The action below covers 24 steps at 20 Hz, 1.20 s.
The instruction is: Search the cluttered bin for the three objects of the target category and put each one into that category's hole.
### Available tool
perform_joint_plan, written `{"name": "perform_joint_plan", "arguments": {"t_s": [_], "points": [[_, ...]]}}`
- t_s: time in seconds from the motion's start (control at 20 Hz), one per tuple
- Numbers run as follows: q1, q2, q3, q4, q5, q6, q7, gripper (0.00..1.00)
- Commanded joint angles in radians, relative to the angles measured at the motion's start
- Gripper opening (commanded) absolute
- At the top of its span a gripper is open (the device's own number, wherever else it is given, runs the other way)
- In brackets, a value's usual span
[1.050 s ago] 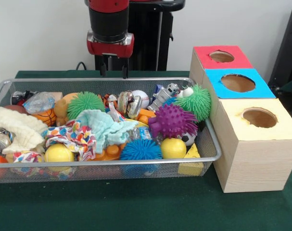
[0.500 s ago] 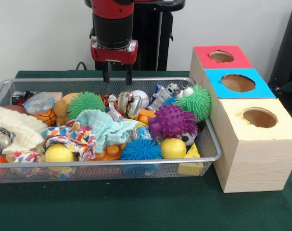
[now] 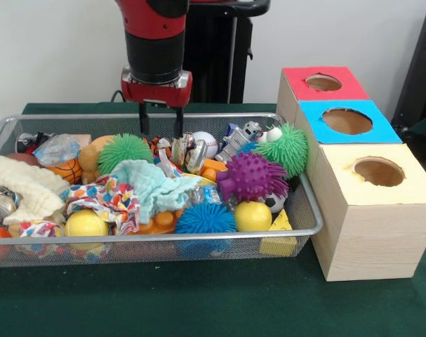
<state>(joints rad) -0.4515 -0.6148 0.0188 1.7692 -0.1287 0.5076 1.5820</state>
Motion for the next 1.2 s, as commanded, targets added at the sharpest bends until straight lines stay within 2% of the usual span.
{"name": "perform_joint_plan", "arguments": {"t_s": [0.05, 0.5, 1.2], "points": [[-0.029, 0.07, 0.046, -0.13, 0.009, 0.041, 0.078, 1.0], [-0.05, 0.102, 0.065, -0.109, -0.024, 0.041, 0.029, 1.0], [-0.059, 0.061, 0.042, 0.055, -0.039, -0.04, 0.079, 1.0]]}}
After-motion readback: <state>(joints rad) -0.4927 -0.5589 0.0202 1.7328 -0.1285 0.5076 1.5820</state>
